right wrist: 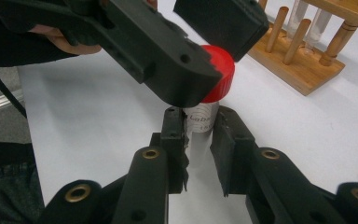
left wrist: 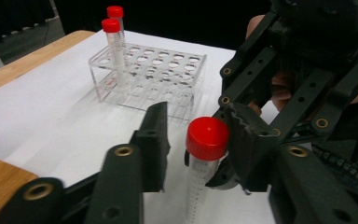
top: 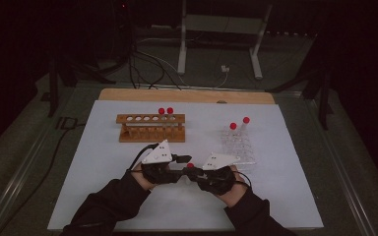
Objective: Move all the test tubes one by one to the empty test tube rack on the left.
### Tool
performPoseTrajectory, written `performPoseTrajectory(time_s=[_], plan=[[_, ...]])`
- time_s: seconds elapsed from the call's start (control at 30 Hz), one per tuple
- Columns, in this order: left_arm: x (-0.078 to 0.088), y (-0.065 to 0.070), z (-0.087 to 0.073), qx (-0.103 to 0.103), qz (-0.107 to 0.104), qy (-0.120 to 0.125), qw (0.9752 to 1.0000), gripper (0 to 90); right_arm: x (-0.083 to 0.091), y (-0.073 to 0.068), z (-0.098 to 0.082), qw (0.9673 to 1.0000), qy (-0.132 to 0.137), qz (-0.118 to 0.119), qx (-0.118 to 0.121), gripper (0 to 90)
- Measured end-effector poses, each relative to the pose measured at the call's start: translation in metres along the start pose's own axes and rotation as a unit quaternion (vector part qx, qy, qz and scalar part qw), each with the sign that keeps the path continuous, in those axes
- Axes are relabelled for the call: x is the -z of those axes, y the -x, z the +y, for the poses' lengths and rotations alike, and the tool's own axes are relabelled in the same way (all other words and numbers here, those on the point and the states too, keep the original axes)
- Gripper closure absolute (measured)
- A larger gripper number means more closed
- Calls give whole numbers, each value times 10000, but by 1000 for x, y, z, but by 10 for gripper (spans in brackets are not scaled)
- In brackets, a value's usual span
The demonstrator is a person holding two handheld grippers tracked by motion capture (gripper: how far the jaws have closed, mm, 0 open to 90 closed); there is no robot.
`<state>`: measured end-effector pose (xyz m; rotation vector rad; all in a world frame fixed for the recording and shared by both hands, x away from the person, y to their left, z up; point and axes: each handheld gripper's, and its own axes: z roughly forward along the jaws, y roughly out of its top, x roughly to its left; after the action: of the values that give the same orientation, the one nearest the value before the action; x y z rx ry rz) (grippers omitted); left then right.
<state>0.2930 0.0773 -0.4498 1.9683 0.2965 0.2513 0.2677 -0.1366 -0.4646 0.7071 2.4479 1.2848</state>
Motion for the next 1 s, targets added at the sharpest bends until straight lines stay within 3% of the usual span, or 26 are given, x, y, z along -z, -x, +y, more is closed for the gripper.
performPoseTrajectory(time_s=[0.17,0.53,0.63,0.8,1.0], plan=[[-1,0,0,8,-57,-20,10000,702,0,1,0,10000,8,-23,-7,749],[0,-3,1,57,-91,-34,9999,719,0,3,-1,10000,55,22,-53,738],[2,-3,2,14,8,-73,10000,719,2,3,-2,9999,108,103,-58,621],[9,-9,3,-1,187,-71,9998,719,5,6,-3,9998,135,78,-157,506],[18,-18,3,43,359,-42,9993,719,13,11,-2,9993,265,-138,-234,365]])
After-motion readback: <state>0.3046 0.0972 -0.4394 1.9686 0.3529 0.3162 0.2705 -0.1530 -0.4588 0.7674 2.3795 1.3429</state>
